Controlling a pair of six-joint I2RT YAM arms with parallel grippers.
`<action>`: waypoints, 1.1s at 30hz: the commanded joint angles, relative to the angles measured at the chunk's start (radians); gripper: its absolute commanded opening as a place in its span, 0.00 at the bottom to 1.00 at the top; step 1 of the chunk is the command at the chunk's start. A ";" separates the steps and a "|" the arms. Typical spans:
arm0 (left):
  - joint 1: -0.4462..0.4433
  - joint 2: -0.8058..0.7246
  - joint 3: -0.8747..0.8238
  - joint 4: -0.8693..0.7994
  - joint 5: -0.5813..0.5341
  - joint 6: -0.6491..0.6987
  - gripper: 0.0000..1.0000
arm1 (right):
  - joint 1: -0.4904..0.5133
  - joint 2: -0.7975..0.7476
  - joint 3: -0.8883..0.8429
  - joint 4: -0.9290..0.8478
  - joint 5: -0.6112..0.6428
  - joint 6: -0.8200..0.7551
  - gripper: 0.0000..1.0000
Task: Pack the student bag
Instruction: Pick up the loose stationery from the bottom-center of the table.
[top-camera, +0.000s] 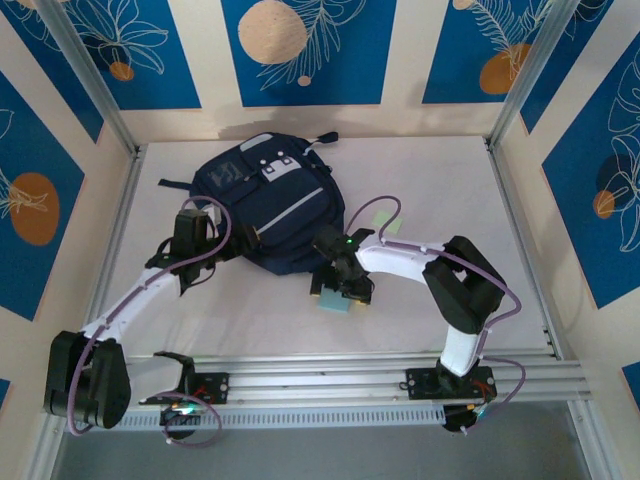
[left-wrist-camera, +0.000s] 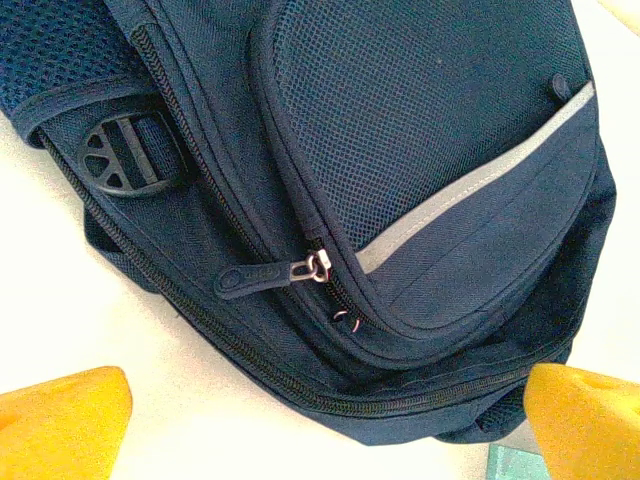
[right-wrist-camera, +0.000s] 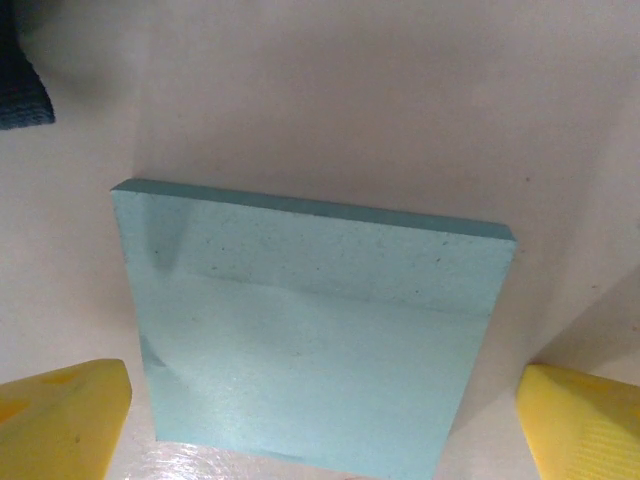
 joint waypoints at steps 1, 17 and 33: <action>-0.011 -0.017 -0.007 -0.005 0.017 -0.019 1.00 | -0.013 0.027 -0.023 0.060 -0.043 0.008 0.98; -0.014 -0.014 -0.007 -0.008 0.017 -0.022 1.00 | 0.026 0.151 0.136 -0.102 0.018 -0.001 0.97; -0.016 -0.029 0.012 -0.039 0.012 -0.007 1.00 | 0.019 0.132 0.136 -0.107 0.018 -0.014 0.70</action>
